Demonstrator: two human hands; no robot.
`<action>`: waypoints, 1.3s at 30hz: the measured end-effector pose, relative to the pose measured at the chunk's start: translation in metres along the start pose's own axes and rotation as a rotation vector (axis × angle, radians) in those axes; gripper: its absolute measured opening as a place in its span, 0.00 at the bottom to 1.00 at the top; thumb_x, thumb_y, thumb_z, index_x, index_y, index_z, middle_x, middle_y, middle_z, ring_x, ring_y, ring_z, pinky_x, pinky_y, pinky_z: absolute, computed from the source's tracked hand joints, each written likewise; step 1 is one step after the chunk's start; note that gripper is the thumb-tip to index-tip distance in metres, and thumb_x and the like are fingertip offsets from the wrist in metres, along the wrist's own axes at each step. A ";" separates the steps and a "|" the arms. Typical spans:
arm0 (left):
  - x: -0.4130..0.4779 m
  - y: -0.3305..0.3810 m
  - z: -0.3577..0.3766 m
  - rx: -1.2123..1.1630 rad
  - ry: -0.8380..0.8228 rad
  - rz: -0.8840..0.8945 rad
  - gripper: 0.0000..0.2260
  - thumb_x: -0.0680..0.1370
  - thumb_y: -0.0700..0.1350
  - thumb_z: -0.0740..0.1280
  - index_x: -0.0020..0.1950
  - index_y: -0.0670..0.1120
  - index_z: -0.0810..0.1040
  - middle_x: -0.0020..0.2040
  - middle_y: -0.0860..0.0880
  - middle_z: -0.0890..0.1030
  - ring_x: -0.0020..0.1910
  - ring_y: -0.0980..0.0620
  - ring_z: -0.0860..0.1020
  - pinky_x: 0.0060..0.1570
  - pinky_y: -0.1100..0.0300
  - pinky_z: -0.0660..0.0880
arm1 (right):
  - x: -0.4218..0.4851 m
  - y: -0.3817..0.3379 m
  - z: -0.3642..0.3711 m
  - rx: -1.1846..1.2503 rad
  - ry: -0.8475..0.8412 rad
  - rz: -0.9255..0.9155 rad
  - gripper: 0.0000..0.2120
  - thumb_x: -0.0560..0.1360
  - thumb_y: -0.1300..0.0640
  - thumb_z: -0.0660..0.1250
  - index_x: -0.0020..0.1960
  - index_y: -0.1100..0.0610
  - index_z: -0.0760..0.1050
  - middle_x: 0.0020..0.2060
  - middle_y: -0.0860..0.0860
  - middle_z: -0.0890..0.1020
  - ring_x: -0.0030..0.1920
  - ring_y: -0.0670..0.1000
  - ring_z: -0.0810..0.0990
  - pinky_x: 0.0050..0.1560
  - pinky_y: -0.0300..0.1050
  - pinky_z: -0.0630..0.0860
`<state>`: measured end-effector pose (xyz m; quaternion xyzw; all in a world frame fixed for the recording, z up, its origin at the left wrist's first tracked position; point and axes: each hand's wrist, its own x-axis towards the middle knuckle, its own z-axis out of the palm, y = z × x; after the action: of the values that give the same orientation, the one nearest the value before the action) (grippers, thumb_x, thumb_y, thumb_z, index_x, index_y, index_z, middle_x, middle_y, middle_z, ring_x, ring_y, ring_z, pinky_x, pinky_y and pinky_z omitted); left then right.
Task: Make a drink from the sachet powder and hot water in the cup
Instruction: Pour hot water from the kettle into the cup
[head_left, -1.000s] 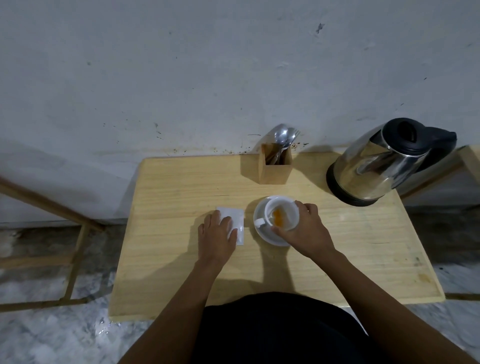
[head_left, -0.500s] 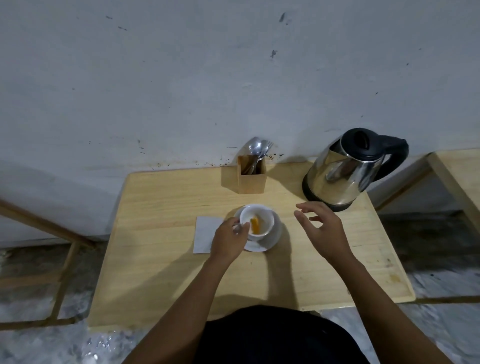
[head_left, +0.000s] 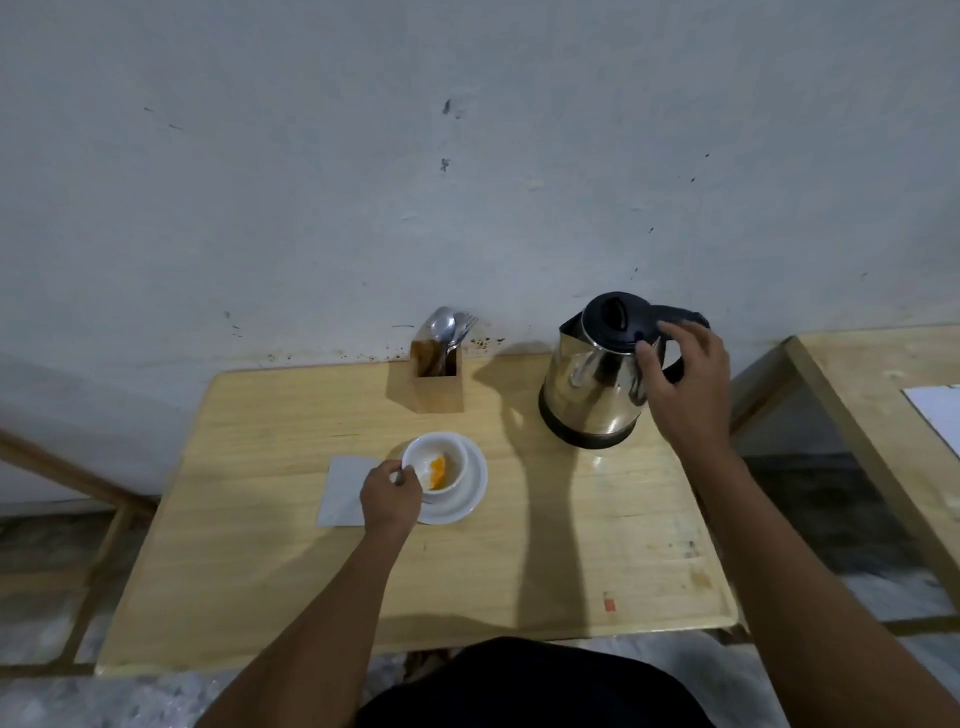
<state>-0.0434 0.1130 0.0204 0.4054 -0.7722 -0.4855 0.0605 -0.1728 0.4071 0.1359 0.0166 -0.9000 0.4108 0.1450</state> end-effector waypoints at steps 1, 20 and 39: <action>-0.001 0.001 0.002 0.001 0.016 -0.009 0.11 0.78 0.43 0.63 0.53 0.39 0.80 0.52 0.40 0.82 0.54 0.41 0.78 0.55 0.51 0.74 | 0.011 0.006 -0.003 -0.012 -0.014 0.003 0.22 0.77 0.42 0.64 0.67 0.51 0.72 0.67 0.50 0.70 0.68 0.48 0.66 0.64 0.42 0.64; -0.005 0.009 0.032 0.157 0.283 0.015 0.13 0.80 0.41 0.58 0.47 0.34 0.78 0.46 0.36 0.81 0.49 0.37 0.78 0.49 0.51 0.69 | 0.126 0.068 -0.007 0.070 -0.398 0.021 0.39 0.67 0.25 0.62 0.32 0.64 0.75 0.28 0.61 0.79 0.32 0.58 0.79 0.38 0.54 0.76; -0.004 0.001 0.027 0.191 0.209 0.054 0.15 0.80 0.45 0.58 0.38 0.39 0.76 0.36 0.42 0.80 0.38 0.43 0.77 0.38 0.55 0.68 | 0.116 0.066 0.002 0.234 -0.233 -0.041 0.33 0.72 0.41 0.70 0.22 0.62 0.62 0.19 0.53 0.60 0.22 0.50 0.59 0.28 0.46 0.59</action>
<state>-0.0548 0.1347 0.0080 0.4366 -0.8150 -0.3633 0.1150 -0.2940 0.4595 0.1183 0.0994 -0.8562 0.5050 0.0449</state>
